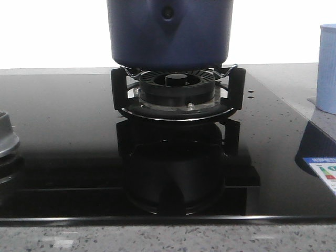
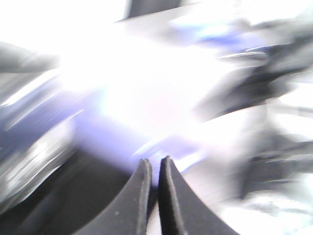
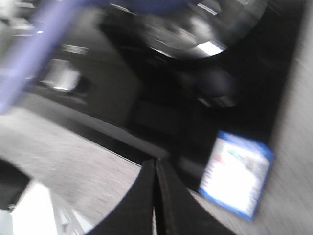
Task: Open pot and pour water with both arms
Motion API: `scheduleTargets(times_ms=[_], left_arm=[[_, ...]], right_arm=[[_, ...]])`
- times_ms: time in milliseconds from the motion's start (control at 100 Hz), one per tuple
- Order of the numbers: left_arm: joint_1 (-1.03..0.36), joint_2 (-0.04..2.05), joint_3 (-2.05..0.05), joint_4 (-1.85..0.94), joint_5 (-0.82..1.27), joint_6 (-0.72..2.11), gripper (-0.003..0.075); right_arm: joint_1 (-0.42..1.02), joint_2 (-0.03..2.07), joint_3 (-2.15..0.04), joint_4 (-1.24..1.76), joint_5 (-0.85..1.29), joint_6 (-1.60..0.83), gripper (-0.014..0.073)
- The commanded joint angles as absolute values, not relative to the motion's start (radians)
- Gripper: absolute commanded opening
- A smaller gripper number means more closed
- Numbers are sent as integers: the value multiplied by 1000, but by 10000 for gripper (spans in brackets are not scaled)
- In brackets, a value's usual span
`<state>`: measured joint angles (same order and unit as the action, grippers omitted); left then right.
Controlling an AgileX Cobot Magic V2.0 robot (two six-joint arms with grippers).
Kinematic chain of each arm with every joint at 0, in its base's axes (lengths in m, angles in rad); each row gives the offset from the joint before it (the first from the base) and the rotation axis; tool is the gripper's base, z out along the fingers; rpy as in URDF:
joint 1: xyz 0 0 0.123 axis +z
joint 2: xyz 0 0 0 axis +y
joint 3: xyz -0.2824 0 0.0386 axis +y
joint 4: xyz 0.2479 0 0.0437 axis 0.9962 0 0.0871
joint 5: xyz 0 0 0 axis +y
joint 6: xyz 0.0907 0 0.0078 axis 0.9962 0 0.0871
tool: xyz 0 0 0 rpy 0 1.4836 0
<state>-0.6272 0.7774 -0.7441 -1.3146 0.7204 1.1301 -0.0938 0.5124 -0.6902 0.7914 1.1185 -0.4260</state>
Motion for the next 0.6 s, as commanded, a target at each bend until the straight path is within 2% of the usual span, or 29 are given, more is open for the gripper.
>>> scheduleTargets(times_ms=[0, 230, 480, 590], left_arm=[[-623, 847, -828, -1505, 829, 1240, -2], [-525, 1072, -975, -1753, 1277, 1276, -2], [-389, 1183, -1113, -1671, 1241, 1472, 3], [-350, 1210, -1150, -1569, 1193, 1560, 64]], right_arm=[[-95, 526, -725, 943, 1054, -559, -71], [-95, 526, -727, 985, 1025, -589, -71], [-95, 526, -727, 967, 973, -640, -71], [-95, 526, -727, 963, 931, -640, -71]])
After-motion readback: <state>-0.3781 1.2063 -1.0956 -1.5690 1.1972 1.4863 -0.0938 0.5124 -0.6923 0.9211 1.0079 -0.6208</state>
